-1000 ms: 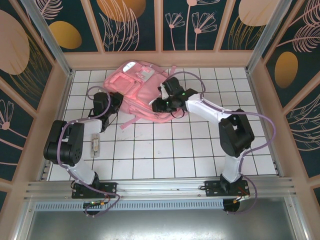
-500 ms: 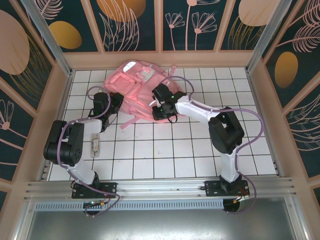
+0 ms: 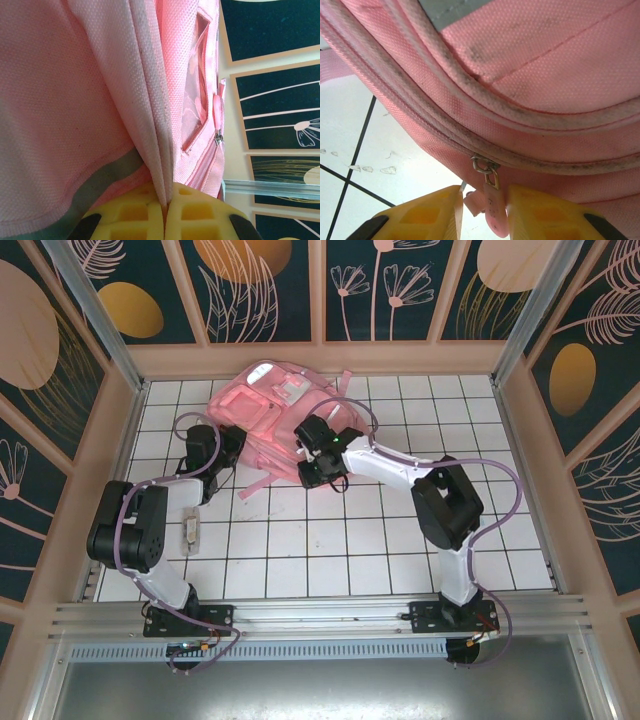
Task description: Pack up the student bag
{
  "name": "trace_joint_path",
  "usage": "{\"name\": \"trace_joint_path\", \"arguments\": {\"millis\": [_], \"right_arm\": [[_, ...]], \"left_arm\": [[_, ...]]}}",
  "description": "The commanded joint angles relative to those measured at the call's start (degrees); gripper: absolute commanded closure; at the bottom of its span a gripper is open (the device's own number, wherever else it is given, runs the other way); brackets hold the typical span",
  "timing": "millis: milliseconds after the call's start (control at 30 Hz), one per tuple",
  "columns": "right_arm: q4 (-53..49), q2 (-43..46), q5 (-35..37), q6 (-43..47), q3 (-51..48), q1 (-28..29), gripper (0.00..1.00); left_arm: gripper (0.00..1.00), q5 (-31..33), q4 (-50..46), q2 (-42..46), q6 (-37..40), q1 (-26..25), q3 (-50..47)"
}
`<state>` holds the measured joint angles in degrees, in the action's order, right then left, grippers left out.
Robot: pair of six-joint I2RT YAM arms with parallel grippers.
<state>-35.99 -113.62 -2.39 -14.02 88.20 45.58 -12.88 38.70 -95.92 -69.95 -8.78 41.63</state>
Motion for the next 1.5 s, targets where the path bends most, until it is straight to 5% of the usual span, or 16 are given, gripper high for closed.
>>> {"name": "trace_joint_path", "arguments": {"millis": [0, 100, 233, 467, 500, 567, 733, 1000, 1300, 1367, 1467], "right_arm": [[-1.64, -2.86, 0.79, -1.38, -1.45, -0.74, 0.72], [-0.72, -3.63, 1.55, -2.19, -2.16, -1.36, 0.78], [1.85, -2.41, -2.23, -3.85, -4.22, -3.14, 0.99], [10.16, 5.33, -16.26, -5.71, -11.52, -7.23, 1.00], [11.70, 6.13, -18.66, -6.13, -12.55, -8.00, 1.00], [15.45, 7.74, -24.03, -7.55, -14.70, -9.60, 1.00], [22.07, 8.28, -32.91, -9.87, -15.64, -11.28, 1.00], [23.63, 6.34, -37.97, -10.94, -12.31, -10.89, 1.00], [22.52, 8.88, -37.20, -10.98, -14.35, -9.01, 1.00], [22.54, 9.89, -37.29, -11.20, -15.64, -8.76, 1.00], [21.44, 11.44, -36.43, -11.00, -17.76, -8.45, 1.00]], "left_arm": [[1.00, -0.83, 4.69, 3.70, 0.07, -0.02, 1.53], [1.00, -0.39, 3.95, 4.63, 0.38, 0.00, 1.53], [1.00, 0.01, 3.51, 4.55, 0.51, 0.06, 1.64], [1.00, 1.86, 2.41, 0.32, 2.32, 0.19, 3.65], [0.88, 0.74, 2.64, -0.16, 2.39, 0.16, 4.12], [0.41, -1.09, 1.90, -0.13, 1.73, 0.16, 4.47], [0.03, -0.90, -3.60, 7.10, 1.57, -0.27, 0.25], [0.05, 3.66, -3.45, 16.96, -6.40, -9.77, -11.36], [0.15, 3.97, 6.06, 4.51, -11.43, -17.37, -7.83], [0.21, 3.83, 8.48, -0.04, -11.98, -18.02, -5.39], [0.52, 4.11, 14.91, -6.95, -13.86, -18.21, -3.63]]}}
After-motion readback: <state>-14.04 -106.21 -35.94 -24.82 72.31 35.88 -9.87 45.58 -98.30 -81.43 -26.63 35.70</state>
